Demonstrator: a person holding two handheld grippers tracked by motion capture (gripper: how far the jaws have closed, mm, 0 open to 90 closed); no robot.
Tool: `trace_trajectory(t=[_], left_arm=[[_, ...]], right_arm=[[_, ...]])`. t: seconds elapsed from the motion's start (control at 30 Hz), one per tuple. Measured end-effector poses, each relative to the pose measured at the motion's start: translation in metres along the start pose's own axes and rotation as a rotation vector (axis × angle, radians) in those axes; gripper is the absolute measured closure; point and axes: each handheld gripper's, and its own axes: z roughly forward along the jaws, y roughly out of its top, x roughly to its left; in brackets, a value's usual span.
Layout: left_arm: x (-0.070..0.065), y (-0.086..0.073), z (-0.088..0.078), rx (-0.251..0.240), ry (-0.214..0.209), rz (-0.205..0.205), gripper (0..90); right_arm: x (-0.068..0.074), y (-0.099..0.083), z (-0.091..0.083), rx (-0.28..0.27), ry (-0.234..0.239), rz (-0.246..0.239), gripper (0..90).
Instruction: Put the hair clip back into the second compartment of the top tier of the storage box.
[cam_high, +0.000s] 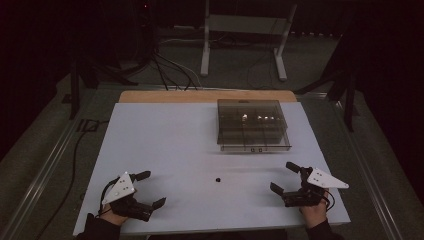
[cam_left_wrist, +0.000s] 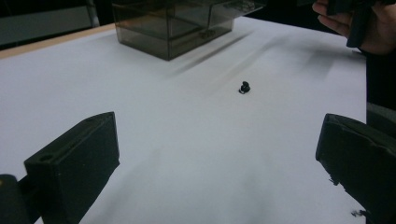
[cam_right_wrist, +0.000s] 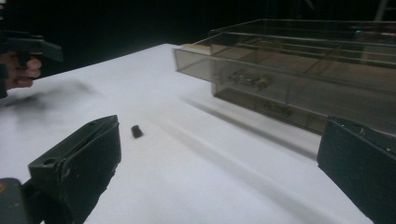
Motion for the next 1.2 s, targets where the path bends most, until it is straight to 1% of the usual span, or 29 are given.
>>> trace_trajectory(t=[0.07, 0.13, 0.2, 0.23, 0.27, 0.3, 0.37, 0.4, 0.43, 0.47, 0.57, 0.67, 0.7, 0.73, 0.83, 0.87, 0.93, 1.03, 1.13, 1.2], left_arm=[[0.0, 0.0, 0.0, 0.008, 0.005, 0.0, 0.4], [0.001, 0.001, -0.001, 0.015, 0.006, 0.001, 0.4], [0.002, 0.001, -0.002, 0.014, 0.006, -0.002, 0.4], [0.003, 0.001, -0.002, 0.014, 0.004, -0.01, 0.4], [0.003, 0.001, -0.002, 0.01, 0.001, -0.02, 0.4], [0.003, 0.001, -0.002, 0.01, 0.001, -0.02, 0.4], [0.002, 0.003, -0.002, 0.012, -0.007, -0.016, 0.4], [0.001, 0.005, -0.002, 0.005, -0.012, -0.016, 0.4], [0.0, 0.009, -0.002, -0.004, -0.028, -0.022, 0.4], [0.0, 0.009, -0.002, -0.004, -0.028, -0.022, 0.4], [0.0, 0.018, -0.002, -0.017, -0.045, -0.018, 0.4], [0.0, 0.028, 0.0, -0.009, -0.071, -0.006, 0.4], [0.0, 0.028, 0.0, -0.009, -0.071, -0.006, 0.4], [0.0, 0.034, 0.002, 0.004, -0.08, 0.009, 0.4], [0.001, 0.042, 0.007, 0.018, -0.097, 0.022, 0.4], [0.001, 0.047, 0.011, 0.022, -0.108, 0.027, 0.4], [0.001, 0.049, 0.013, 0.022, -0.113, 0.03, 0.4], [0.0, 0.055, 0.02, 0.02, -0.131, 0.034, 0.4], [-0.001, 0.06, 0.026, 0.031, -0.144, 0.046, 0.4], [-0.001, 0.062, 0.03, 0.03, -0.158, 0.045, 0.4]], right_arm=[[0.001, -0.002, 0.002, 0.005, -0.017, -0.003, 0.0], [0.0, -0.004, 0.002, 0.009, -0.034, 0.006, 0.0], [-0.001, -0.005, 0.002, 0.011, -0.035, 0.009, 0.0], [-0.003, -0.006, 0.002, 0.015, -0.044, 0.018, 0.0], [-0.003, -0.006, 0.002, 0.014, -0.041, 0.024, 0.0], [-0.003, -0.006, 0.002, 0.014, -0.041, 0.024, 0.0], [-0.003, -0.005, 0.001, 0.013, -0.041, 0.027, 0.0], [-0.003, -0.004, 0.001, 0.007, -0.036, 0.032, 0.0], [-0.003, -0.003, 0.001, 0.006, -0.034, 0.034, 0.0], [-0.003, -0.003, 0.001, 0.008, -0.036, 0.032, 0.0], [-0.002, -0.002, 0.0, 0.008, -0.037, 0.029, 0.0], [-0.001, 0.0, -0.001, 0.001, -0.044, 0.026, 0.0], [-0.001, 0.0, -0.001, 0.001, -0.044, 0.026, 0.0], [-0.001, 0.0, -0.001, -0.002, -0.046, 0.026, 0.0], [-0.002, 0.0, -0.002, 0.001, -0.049, 0.031, 0.0], [-0.004, 0.0, -0.003, -0.008, -0.05, 0.039, 0.0], [-0.005, 0.0, -0.005, -0.01, -0.056, 0.044, 0.0], [-0.006, 0.0, -0.005, -0.01, -0.06, 0.049, 0.0], [-0.006, 0.0, -0.005, -0.008, -0.061, 0.047, 0.0], [-0.005, 0.0, -0.005, -0.005, -0.057, 0.048, 0.0]])
